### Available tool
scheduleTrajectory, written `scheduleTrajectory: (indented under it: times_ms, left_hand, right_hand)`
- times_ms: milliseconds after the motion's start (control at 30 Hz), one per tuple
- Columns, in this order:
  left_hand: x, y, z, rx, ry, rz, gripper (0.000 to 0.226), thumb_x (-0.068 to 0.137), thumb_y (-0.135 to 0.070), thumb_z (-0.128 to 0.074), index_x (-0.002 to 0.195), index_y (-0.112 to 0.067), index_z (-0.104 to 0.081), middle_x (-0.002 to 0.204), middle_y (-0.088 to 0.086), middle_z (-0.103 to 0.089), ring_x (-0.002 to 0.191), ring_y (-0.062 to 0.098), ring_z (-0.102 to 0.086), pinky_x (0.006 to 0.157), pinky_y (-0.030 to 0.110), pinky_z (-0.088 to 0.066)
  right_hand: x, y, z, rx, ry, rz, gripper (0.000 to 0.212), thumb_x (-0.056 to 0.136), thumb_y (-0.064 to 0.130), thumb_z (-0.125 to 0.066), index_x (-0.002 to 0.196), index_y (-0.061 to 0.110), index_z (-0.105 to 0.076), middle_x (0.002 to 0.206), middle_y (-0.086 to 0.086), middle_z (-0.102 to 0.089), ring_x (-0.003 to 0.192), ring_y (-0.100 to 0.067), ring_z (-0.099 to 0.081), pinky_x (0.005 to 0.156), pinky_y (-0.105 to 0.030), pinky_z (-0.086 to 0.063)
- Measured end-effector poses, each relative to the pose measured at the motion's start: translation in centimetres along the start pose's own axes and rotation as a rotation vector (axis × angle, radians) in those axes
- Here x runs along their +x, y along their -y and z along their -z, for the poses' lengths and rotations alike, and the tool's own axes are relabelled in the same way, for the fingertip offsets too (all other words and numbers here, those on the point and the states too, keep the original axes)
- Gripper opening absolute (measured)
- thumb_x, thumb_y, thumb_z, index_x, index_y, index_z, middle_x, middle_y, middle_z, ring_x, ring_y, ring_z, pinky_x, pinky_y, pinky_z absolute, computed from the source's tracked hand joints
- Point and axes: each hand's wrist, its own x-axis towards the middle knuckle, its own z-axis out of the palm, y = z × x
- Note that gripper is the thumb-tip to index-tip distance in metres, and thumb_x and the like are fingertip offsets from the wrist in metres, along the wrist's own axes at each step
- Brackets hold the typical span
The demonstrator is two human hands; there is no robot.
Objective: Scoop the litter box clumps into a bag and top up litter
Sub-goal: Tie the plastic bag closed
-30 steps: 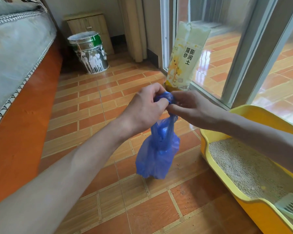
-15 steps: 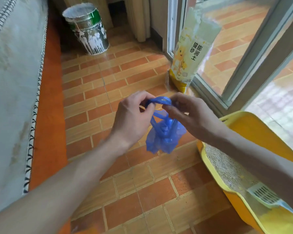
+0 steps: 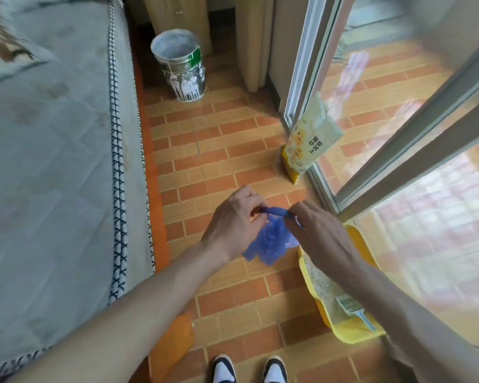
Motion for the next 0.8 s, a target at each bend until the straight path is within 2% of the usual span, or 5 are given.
scheduleTrajectory:
  times_ms: [100, 200, 333, 600, 800]
  left_hand:
    - [-0.3, -4.0, 5.3, 0.035, 0.020, -0.002, 0.009, 0.091, -0.013, -0.069, 0.095, -0.019, -0.074, 0.086, -0.012, -0.052, 0.074, 0.011, -0.054, 0.066, 0.025, -0.041]
    - [-1.8, -7.9, 9.4, 0.035, -0.024, 0.013, 0.006, 0.091, -0.014, -0.071, 0.096, -0.018, -0.074, 0.085, -0.010, -0.056, 0.074, 0.015, -0.058, 0.065, 0.028, -0.045]
    - [-4.0, -11.4, 12.9, 0.035, -0.087, 0.056, 0.005, 0.093, -0.015, -0.072, 0.096, -0.016, -0.074, 0.085, -0.010, -0.058, 0.074, 0.015, -0.061, 0.065, 0.035, -0.054]
    - [-5.7, -13.7, 16.4, 0.034, -0.203, 0.115, 0.006, 0.092, -0.014, -0.074, 0.097, -0.013, -0.075, 0.092, -0.007, -0.066, 0.078, 0.015, -0.063, 0.072, 0.039, -0.058]
    - [-3.7, -12.5, 18.9, 0.022, -0.200, 0.149, 0.007, 0.092, -0.017, -0.074, 0.098, -0.015, -0.074, 0.088, -0.012, -0.060, 0.079, 0.014, -0.059, 0.074, 0.038, -0.055]
  right_hand:
    - [0.1, 3.6, 5.5, 0.004, 0.001, -0.036, 0.024, 0.098, 0.038, -0.062, 0.086, 0.026, -0.044, 0.078, 0.011, -0.046, 0.061, -0.017, -0.044, 0.047, -0.030, -0.028]
    - [-0.1, 7.0, 10.0, -0.080, -0.011, -0.044, 0.023, 0.099, 0.035, -0.060, 0.088, 0.022, -0.046, 0.074, 0.006, -0.052, 0.058, -0.023, -0.049, 0.042, -0.023, -0.020]
    - [-0.8, 10.5, 14.1, -0.131, -0.046, 0.010, 0.018, 0.101, 0.032, -0.054, 0.096, 0.016, -0.061, 0.084, 0.001, -0.064, 0.068, -0.026, -0.061, 0.044, -0.028, -0.033]
    - [-1.0, 14.1, 17.3, -0.011, -0.118, 0.064, 0.013, 0.094, 0.028, -0.069, 0.101, 0.020, -0.077, 0.101, 0.003, -0.062, 0.094, -0.020, -0.059, 0.054, -0.029, -0.042]
    - [2.6, 15.0, 18.3, 0.076, -0.079, 0.065, 0.011, 0.096, 0.026, -0.064, 0.101, 0.023, -0.074, 0.087, 0.004, -0.068, 0.073, -0.021, -0.061, 0.053, -0.033, -0.044]
